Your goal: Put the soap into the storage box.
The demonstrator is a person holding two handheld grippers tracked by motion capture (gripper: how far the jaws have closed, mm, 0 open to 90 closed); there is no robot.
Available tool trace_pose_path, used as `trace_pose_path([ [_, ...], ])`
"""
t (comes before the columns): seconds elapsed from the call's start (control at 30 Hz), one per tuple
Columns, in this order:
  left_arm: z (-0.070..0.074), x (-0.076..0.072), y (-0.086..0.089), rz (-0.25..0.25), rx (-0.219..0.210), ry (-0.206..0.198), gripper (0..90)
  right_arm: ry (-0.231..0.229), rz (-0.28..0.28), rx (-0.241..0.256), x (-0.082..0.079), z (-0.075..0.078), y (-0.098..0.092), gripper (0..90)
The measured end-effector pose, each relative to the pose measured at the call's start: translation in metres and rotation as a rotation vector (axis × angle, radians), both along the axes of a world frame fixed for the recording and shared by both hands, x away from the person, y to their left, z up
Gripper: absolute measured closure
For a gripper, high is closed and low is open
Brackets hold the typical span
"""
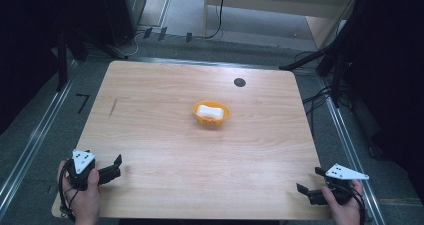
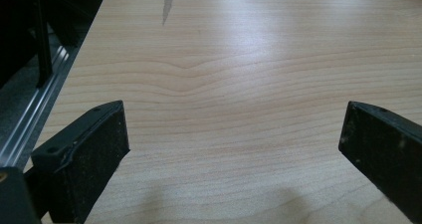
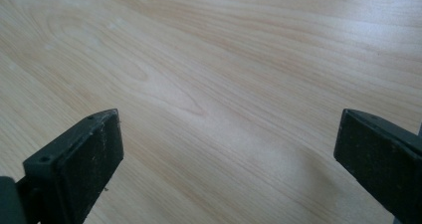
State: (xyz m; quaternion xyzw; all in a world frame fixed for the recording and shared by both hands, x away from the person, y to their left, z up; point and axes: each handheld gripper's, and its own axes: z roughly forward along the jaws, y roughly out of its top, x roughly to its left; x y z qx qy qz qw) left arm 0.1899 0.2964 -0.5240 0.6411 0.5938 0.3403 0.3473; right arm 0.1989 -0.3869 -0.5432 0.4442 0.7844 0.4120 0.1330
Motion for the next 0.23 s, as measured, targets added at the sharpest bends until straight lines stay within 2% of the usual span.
trace_pose_path([
  [0.23,-0.0001,0.0001,-0.0008,-0.001,0.003,0.0,0.0,-0.028,-0.023,0.021,-0.0033,-0.0005,-0.0004,0.0],
])
